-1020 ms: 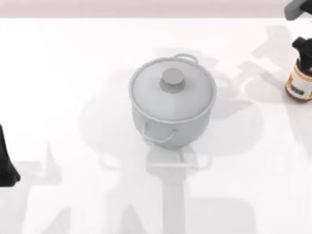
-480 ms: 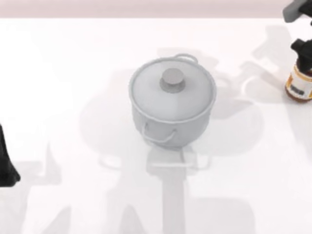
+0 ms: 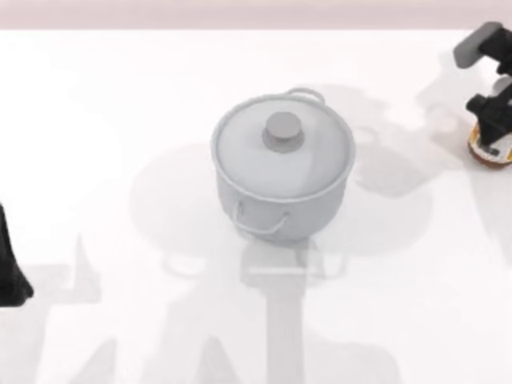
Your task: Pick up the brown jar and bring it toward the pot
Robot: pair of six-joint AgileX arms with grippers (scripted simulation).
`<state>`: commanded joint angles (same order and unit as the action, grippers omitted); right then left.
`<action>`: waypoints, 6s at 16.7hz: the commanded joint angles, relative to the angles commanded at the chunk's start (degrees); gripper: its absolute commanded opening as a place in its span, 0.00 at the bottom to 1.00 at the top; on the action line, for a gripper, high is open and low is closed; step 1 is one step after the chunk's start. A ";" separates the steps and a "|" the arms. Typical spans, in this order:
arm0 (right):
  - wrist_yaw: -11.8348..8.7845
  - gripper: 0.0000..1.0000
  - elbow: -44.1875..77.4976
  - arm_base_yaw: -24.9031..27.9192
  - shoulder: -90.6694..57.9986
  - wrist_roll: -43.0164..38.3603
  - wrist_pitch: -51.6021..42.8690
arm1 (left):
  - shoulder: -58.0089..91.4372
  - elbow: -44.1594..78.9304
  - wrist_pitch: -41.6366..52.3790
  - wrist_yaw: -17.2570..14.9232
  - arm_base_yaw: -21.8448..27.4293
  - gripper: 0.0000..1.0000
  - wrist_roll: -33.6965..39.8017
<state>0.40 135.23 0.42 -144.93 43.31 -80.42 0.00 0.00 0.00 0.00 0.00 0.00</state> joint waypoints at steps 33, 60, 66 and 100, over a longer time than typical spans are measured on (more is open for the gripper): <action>-0.10 0.00 -9.29 0.01 9.65 -0.37 0.05 | 0.00 0.00 0.00 0.00 0.00 1.00 0.00; -0.39 0.00 -20.54 11.52 20.13 -45.71 1.35 | 0.00 0.00 0.00 0.00 0.00 1.00 0.00; -0.50 0.00 -19.92 15.23 17.49 -59.39 2.57 | 0.00 0.00 0.00 0.00 0.00 1.00 0.00; -0.50 1.00 -29.96 15.43 16.64 -59.73 13.43 | 0.00 0.00 0.00 0.00 0.00 1.00 0.00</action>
<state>-0.09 105.27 15.85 -128.28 -16.42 -67.00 0.00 0.00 0.00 0.00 0.00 0.00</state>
